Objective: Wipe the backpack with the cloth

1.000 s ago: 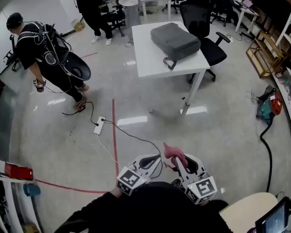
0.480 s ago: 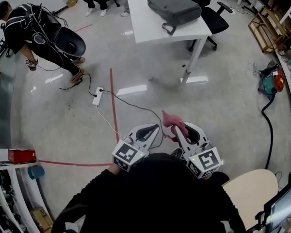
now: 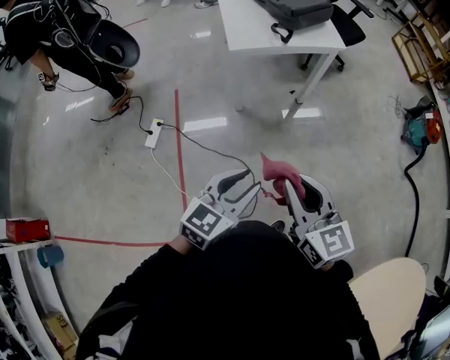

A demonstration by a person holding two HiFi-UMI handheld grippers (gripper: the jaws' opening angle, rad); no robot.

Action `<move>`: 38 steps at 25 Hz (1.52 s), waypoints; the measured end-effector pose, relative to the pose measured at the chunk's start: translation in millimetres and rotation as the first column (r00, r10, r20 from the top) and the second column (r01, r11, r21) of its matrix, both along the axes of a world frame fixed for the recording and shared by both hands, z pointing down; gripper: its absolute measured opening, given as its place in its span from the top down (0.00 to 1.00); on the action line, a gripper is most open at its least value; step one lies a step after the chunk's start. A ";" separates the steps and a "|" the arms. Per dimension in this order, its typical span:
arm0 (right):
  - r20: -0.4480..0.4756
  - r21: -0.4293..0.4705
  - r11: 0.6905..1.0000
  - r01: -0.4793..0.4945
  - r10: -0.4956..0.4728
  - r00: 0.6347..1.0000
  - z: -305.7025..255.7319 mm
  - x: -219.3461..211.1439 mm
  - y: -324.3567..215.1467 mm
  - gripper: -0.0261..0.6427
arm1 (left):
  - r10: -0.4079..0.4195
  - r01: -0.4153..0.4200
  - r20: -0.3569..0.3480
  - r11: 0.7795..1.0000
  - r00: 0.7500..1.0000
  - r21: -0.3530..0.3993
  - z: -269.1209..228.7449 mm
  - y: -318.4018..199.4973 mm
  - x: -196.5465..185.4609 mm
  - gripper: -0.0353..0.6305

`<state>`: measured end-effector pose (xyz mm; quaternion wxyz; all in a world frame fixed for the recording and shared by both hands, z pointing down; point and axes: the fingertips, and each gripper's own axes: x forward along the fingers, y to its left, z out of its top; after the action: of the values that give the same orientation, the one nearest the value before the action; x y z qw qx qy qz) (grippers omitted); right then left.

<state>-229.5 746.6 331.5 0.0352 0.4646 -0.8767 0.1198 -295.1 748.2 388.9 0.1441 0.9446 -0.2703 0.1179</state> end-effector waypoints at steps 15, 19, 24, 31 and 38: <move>-0.242 0.027 0.993 0.114 -0.104 0.965 -5.2 -103.2 -25.4 0.87 | 0.255 -0.363 0.334 0.876 0.907 0.318 19.3 -56.3 -31.2 0.62; -0.174 -0.062 0.988 0.139 -0.148 0.974 15.3 -91.6 -39.0 0.87 | 0.163 -0.182 0.119 0.969 0.979 0.166 12.0 -93.7 -29.5 0.88; -0.040 -0.048 0.968 0.247 -0.249 0.968 11.2 -69.5 -63.4 0.71 | 0.061 -0.057 -0.112 0.998 0.992 0.042 -17.7 -141.9 -23.5 0.88; 0.107 0.159 0.916 0.369 -0.388 0.915 -54.5 15.7 -134.3 0.67 | 0.217 -0.212 -0.277 0.976 0.936 0.046 -107.7 -172.1 15.8 0.88; 0.240 0.225 0.767 0.601 -0.641 0.729 -96.4 57.9 -145.5 0.52 | 0.334 -0.370 -0.426 0.929 0.841 -0.003 -147.7 -164.5 100.8 0.88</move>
<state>-171.6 601.2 235.2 -0.0921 0.1214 -0.9819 0.1127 -194.3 583.7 241.2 0.2145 0.9741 -0.0496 -0.0512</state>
